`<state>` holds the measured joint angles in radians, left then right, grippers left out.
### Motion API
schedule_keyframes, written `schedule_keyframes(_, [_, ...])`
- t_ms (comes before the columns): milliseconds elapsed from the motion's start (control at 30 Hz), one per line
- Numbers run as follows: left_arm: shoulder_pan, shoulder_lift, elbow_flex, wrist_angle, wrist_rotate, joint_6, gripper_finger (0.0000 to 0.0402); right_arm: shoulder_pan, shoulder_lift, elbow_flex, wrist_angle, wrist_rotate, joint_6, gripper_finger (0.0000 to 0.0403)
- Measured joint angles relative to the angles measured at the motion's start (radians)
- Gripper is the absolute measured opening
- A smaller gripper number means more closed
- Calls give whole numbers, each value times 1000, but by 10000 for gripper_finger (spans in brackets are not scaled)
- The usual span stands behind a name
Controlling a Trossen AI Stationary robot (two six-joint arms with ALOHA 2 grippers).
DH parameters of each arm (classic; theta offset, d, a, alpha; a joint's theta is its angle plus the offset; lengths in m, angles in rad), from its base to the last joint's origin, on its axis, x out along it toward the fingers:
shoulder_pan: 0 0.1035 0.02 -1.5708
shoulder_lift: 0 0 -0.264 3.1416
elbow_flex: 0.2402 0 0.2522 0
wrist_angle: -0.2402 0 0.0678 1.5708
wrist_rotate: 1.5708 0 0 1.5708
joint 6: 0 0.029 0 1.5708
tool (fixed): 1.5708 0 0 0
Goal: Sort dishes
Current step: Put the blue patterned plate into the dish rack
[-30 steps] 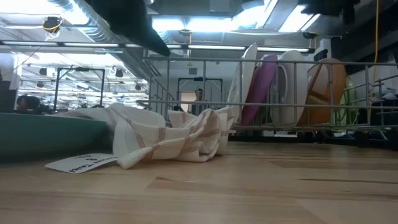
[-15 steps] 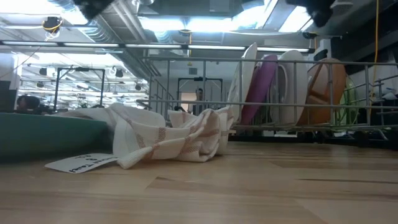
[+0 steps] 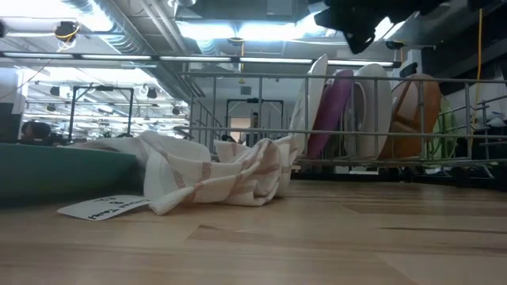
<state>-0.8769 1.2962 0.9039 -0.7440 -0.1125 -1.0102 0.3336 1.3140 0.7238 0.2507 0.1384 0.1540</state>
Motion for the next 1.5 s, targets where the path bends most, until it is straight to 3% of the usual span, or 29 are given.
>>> schedule_keyframes(167, [-47,71,-1,-86,168,83,143,0,65,0,43,-9,-7,140])
schedule_keyframes(267, [-68,121,-1,-107,184,154,143,0,78,0,37,-3,-7,140])
schedule_keyframes(867, [-81,331,4,-122,68,336,143,0,80,0,38,-1,-4,140])
schedule_keyframes(1233, [-79,343,60,-245,-6,276,143,0,80,0,39,1,-3,140])
schedule_keyframes(1500, [-79,344,107,-328,-194,259,143,0,79,0,40,1,-3,140])
